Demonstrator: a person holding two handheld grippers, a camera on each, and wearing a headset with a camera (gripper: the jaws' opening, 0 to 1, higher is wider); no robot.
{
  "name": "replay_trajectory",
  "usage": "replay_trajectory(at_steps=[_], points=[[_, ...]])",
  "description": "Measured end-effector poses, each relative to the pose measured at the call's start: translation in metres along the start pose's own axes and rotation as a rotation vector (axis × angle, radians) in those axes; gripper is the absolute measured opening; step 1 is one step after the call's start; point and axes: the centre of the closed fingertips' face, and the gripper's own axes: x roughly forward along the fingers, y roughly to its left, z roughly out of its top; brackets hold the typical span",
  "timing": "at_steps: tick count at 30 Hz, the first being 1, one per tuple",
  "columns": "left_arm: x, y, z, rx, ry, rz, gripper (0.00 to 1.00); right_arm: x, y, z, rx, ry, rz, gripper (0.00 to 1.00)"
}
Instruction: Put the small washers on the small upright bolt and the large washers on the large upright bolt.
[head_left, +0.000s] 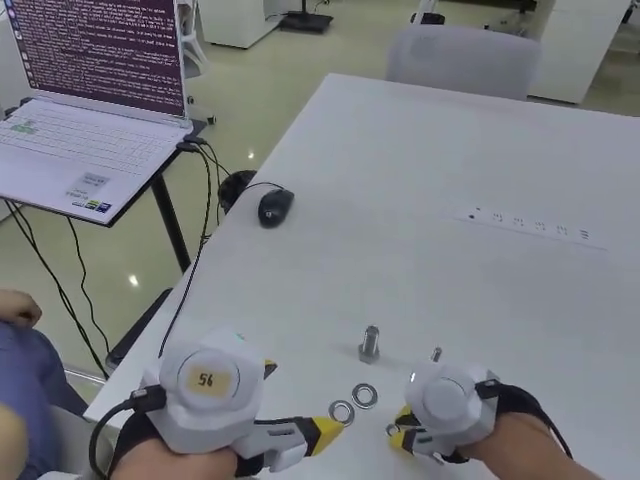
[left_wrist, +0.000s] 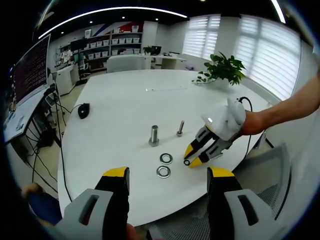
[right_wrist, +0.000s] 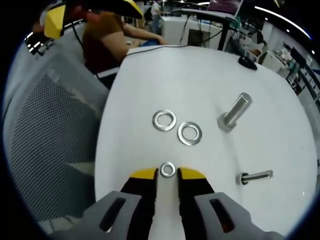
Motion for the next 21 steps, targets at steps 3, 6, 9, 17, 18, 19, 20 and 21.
replay_trajectory(at_steps=[3,6,9,17,18,19,20,21], points=[[-0.0001,0.0001,-0.0008,0.0,0.002,0.0,0.62,0.001,0.001,0.002,-0.004,0.0,0.005,0.19],[-0.0011,0.0007,-0.0013,-0.002,0.001,0.003,0.62,0.0012,0.0018,0.0014,-0.03,0.008,0.008,0.18],[-0.0017,0.0019,-0.0017,-0.004,0.002,0.007,0.62,0.0015,0.0034,0.0007,-0.047,0.024,0.01,0.15],[-0.002,0.0013,-0.0009,-0.002,0.0,0.006,0.62,0.0015,0.001,0.0003,-0.008,0.012,-0.001,0.14],[-0.002,0.0014,-0.001,-0.002,0.001,0.007,0.62,0.0015,-0.0001,0.0003,0.006,0.006,-0.002,0.14],[-0.0019,0.0014,-0.0013,-0.002,0.001,0.007,0.62,0.0015,-0.0008,0.0002,0.013,0.003,-0.004,0.14],[-0.0019,0.0014,-0.0015,-0.003,0.001,0.007,0.62,0.0015,-0.0011,0.0001,0.017,0.0,-0.006,0.14],[-0.0019,0.0012,-0.0014,-0.003,0.002,0.006,0.62,0.0016,-0.0015,0.0001,0.022,-0.003,-0.008,0.14]])
